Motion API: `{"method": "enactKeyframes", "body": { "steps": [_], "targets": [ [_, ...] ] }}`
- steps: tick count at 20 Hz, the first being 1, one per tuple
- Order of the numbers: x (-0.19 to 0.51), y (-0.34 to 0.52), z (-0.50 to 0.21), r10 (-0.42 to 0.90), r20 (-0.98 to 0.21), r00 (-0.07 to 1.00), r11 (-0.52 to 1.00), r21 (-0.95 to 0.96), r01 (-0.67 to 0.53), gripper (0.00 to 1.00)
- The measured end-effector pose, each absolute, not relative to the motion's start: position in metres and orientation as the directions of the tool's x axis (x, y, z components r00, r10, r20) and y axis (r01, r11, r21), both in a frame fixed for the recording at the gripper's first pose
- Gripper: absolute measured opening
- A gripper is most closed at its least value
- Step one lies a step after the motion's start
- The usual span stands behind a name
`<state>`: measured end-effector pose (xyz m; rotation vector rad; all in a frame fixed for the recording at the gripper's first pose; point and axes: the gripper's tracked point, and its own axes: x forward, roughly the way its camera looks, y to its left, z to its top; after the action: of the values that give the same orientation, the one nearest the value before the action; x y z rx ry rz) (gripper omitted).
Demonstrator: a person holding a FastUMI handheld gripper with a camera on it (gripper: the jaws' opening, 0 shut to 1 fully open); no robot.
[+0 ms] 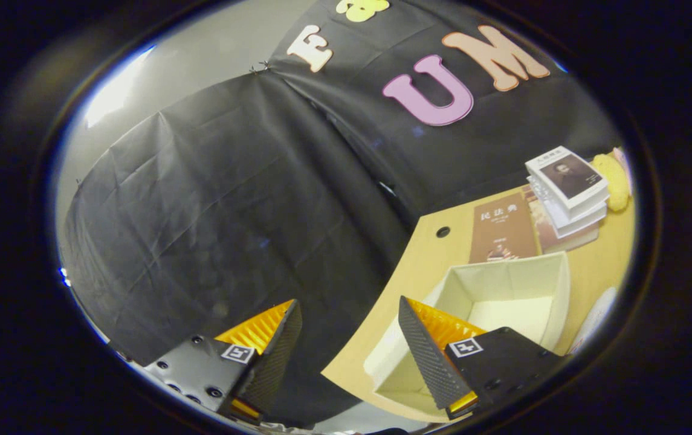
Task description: Open the storage box then place both shoes into the box .Put the left shoe in first, then the right shoe, with the right side of both shoes facing outward in a uniform manner.
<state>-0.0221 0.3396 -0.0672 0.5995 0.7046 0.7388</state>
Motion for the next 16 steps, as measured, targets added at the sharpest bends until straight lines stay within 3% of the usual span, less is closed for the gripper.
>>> {"method": "enactKeyframes", "body": {
  "steps": [10,16],
  "targets": [
    [0.004,0.186,-0.107,0.573,-0.471,0.671,0.792,0.53,-0.304,1.0],
    [0.0,0.1,-0.165,0.441,-0.586,0.68,0.893,0.361,-0.268,1.0]
  ]
}}
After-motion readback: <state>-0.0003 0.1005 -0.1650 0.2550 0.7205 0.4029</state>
